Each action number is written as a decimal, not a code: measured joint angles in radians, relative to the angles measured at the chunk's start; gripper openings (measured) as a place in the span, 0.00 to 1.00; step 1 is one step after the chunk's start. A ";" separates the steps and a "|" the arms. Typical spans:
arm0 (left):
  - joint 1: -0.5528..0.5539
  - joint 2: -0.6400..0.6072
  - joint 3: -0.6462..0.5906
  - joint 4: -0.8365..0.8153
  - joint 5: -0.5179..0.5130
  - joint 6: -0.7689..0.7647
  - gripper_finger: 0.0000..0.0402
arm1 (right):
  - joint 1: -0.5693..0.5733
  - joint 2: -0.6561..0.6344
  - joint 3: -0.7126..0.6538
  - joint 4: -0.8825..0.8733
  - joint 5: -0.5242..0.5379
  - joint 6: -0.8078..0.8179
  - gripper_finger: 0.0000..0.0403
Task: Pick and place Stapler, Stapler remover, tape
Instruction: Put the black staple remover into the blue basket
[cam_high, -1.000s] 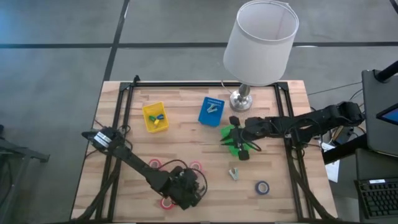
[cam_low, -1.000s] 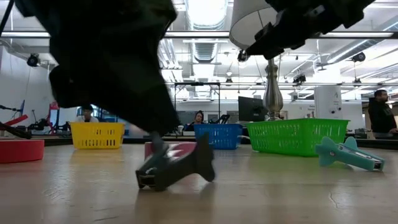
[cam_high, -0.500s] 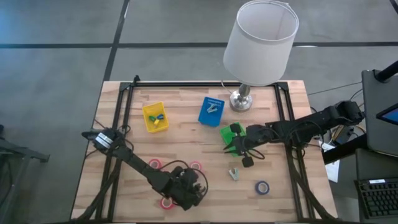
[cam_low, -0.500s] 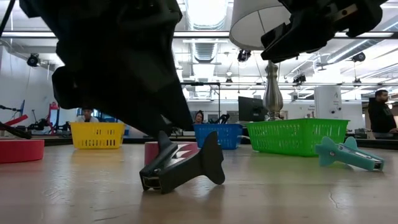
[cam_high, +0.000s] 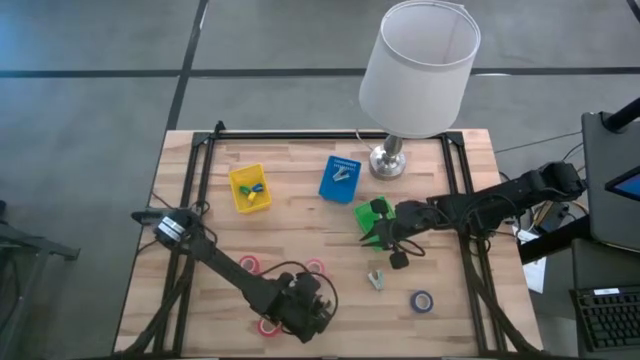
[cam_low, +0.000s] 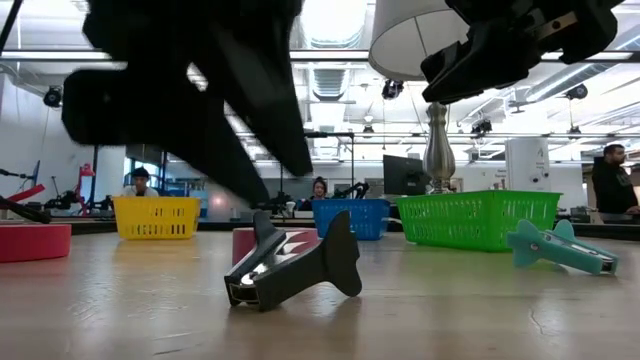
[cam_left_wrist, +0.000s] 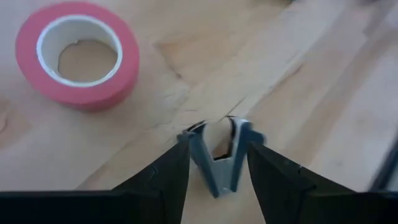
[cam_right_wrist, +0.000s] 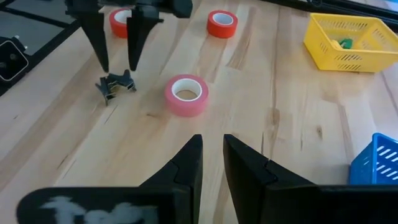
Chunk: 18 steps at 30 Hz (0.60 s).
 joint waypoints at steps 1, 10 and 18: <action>0.000 0.008 0.001 0.000 0.000 -0.010 0.41 | 0.000 0.000 0.000 -0.002 0.000 0.000 0.16; 0.000 0.078 0.006 0.015 0.001 -0.045 0.41 | 0.000 0.000 0.000 -0.006 -0.001 0.000 0.15; 0.002 0.088 -0.002 0.016 -0.008 -0.048 0.39 | 0.000 0.000 0.000 -0.006 -0.001 0.000 0.16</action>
